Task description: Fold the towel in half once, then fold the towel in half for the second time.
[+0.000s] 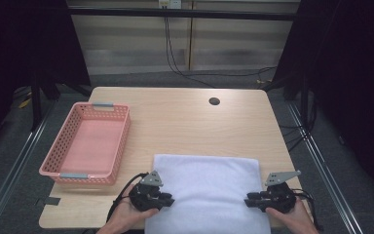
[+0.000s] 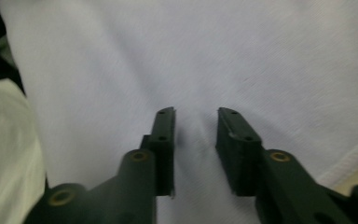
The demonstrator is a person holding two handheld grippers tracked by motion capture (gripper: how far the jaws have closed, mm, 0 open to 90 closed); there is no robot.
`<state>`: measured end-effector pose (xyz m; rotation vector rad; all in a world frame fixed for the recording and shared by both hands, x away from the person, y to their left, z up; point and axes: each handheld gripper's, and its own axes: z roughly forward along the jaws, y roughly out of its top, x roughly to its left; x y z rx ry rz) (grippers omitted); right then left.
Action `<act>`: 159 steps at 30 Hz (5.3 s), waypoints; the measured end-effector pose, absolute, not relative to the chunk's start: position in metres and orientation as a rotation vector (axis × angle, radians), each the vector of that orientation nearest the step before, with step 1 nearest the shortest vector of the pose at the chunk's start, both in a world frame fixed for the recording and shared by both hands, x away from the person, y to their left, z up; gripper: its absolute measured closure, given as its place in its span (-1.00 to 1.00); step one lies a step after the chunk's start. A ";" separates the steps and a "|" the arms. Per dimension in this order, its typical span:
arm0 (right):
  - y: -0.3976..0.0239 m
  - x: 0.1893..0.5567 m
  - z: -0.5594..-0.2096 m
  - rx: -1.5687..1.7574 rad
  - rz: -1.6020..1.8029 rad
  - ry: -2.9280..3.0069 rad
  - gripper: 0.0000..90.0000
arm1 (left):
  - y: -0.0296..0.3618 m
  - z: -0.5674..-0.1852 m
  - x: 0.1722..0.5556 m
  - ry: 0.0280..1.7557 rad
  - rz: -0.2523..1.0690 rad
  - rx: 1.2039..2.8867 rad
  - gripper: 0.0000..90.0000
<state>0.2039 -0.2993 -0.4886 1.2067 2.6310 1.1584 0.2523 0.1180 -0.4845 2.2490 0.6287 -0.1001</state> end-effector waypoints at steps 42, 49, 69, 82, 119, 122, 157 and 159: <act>-0.336 0.304 -0.502 1.370 1.145 2.419 0.80 | 0.134 -0.486 0.348 0.960 0.192 2.126 -0.03; -0.337 0.305 -0.503 1.370 1.154 2.423 0.80 | 0.136 -0.493 0.354 1.001 0.183 2.129 -0.10; -0.345 0.299 -0.484 1.379 1.381 2.373 0.89 | 0.142 -0.469 0.341 0.844 0.018 2.057 0.91; -0.346 0.315 -0.426 1.258 1.494 2.255 0.90 | 0.151 -0.408 0.351 0.785 0.110 2.006 0.91; -0.343 0.314 -0.380 1.121 1.534 2.163 0.90 | 0.165 -0.373 0.354 0.705 0.273 1.905 0.90; -0.344 0.296 -0.387 1.108 1.547 2.187 0.90 | 0.168 -0.380 0.337 0.700 0.246 1.905 0.90; -0.335 0.186 -0.462 1.238 1.435 2.399 0.37 | 0.204 -0.456 0.240 0.716 0.043 2.011 0.24; -0.332 0.189 -0.462 1.246 1.450 2.366 0.37 | 0.200 -0.455 0.245 0.713 0.057 2.003 0.21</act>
